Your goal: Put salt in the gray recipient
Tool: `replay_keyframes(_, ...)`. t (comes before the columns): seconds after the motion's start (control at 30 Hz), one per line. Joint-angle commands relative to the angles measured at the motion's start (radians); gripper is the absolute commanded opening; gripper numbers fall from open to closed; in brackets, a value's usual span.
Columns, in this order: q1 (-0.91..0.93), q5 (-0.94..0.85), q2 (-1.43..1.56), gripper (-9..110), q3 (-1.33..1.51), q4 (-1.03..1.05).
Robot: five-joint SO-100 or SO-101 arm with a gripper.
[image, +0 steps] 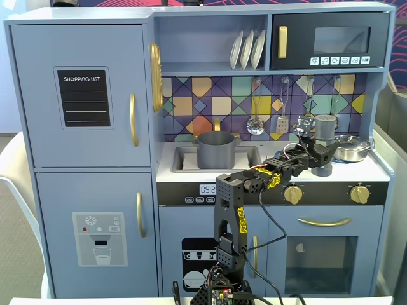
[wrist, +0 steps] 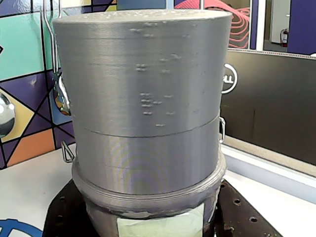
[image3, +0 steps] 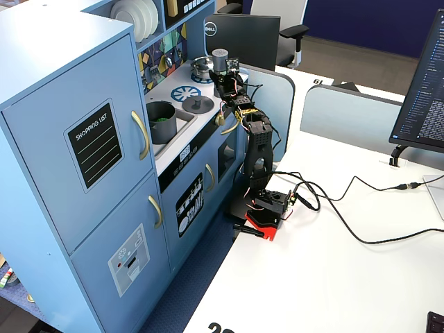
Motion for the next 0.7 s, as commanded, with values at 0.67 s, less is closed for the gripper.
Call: replay_keyframes(0.67, 0.051, -0.124, 0.775, 31, 0.419, 0.571)
